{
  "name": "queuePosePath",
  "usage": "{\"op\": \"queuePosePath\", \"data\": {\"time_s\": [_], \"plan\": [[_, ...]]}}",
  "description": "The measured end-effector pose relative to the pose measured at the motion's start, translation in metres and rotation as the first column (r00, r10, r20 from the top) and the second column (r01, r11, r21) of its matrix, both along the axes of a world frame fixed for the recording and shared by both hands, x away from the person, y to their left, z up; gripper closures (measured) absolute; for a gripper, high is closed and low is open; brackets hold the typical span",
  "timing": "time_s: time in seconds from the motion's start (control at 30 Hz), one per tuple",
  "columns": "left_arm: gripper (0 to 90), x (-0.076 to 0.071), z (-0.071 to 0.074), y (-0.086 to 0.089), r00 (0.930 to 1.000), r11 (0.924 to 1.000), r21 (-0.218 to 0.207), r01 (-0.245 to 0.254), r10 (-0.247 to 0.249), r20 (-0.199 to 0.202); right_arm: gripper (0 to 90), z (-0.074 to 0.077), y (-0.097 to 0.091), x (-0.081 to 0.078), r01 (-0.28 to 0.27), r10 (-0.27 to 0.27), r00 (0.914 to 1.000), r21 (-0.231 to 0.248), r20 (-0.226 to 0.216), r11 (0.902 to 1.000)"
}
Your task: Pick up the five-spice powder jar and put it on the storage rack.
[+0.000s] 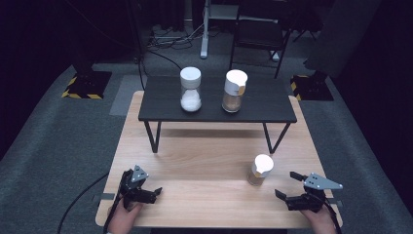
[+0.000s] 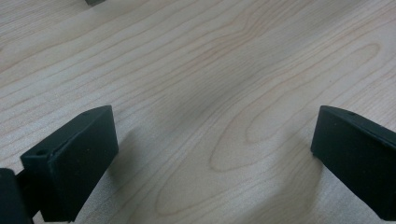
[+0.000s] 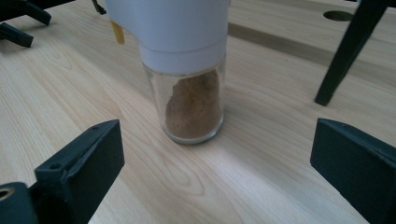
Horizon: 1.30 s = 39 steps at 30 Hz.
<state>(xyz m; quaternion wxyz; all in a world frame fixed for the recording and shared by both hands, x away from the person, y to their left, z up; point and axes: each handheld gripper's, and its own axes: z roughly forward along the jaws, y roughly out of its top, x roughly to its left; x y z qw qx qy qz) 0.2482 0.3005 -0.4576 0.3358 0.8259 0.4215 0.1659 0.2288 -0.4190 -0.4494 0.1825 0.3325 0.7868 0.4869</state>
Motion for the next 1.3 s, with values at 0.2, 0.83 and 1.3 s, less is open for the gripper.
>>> {"op": "queuePosePath", "data": {"time_s": [0.2, 0.83, 1.3], "plan": [[0.5, 0.0, 0.0, 0.0, 1.0, 1.0, -0.001, 0.0, 0.0, 0.0, 2.6, 0.0, 0.013, 0.015, -0.04, 0.04, 0.9992, -0.006, 0.0, 0.9992], [0.5, 0.0, 0.0, 0.0, 1.0, 1.0, 0.0, -0.002, 0.002, 0.0, 3.1, -0.004, 0.052, 0.059, -0.128, 0.127, 0.9915, -0.012, -0.029, 0.9918], [0.4, -0.001, 0.0, -0.001, 0.9999, 0.9999, 0.0, -0.015, 0.015, -0.002, 29.0, -0.006, 0.054, 0.064, -0.102, 0.101, 0.9945, -0.016, -0.027, 0.9947]]}}
